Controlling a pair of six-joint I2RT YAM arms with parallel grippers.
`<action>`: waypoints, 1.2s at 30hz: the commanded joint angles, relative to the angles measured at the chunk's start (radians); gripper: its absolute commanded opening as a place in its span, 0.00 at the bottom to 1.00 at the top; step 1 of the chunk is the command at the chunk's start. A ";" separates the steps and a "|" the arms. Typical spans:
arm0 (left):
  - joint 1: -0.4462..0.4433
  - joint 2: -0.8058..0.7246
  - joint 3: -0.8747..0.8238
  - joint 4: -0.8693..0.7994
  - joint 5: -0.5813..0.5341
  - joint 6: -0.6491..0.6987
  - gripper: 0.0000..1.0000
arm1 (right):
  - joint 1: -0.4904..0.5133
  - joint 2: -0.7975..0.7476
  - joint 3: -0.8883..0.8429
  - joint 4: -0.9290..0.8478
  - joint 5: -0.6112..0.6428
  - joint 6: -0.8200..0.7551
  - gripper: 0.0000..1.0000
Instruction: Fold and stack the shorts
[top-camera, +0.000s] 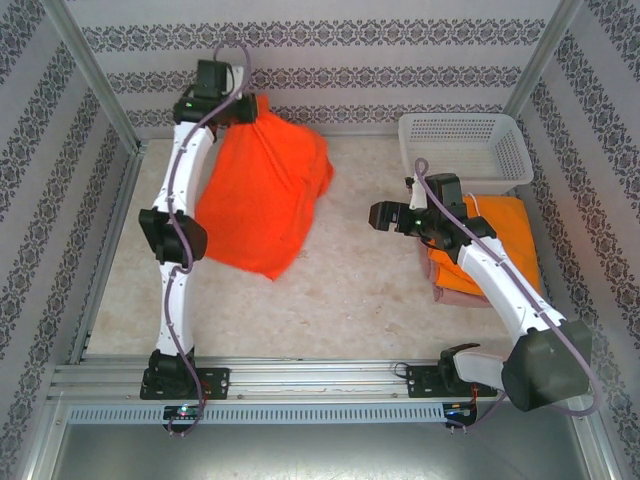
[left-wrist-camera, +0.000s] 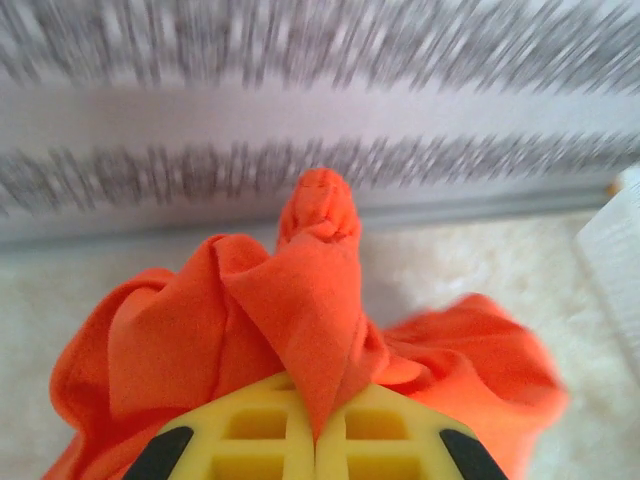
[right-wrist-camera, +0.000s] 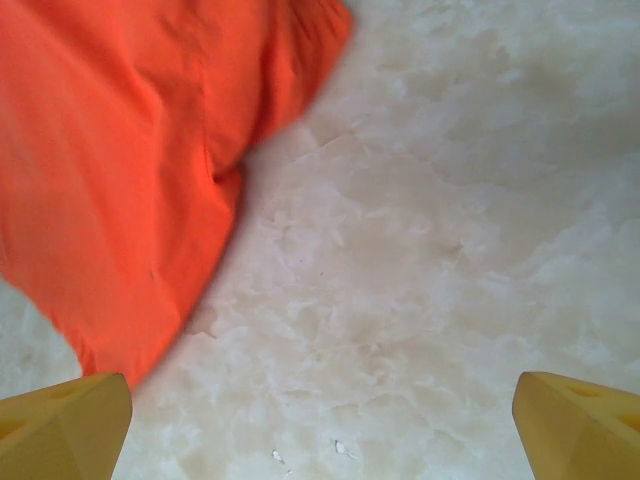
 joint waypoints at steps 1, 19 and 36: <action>-0.035 -0.141 0.043 0.082 -0.023 0.059 0.00 | -0.037 -0.008 0.048 0.041 -0.023 0.023 0.98; -0.684 -0.599 -1.390 0.628 -0.119 0.317 0.67 | -0.190 -0.179 -0.151 0.028 -0.066 0.061 0.98; -0.247 -0.958 -1.634 0.714 0.118 -0.217 0.79 | 0.091 0.079 0.001 -0.067 -0.001 -0.106 0.94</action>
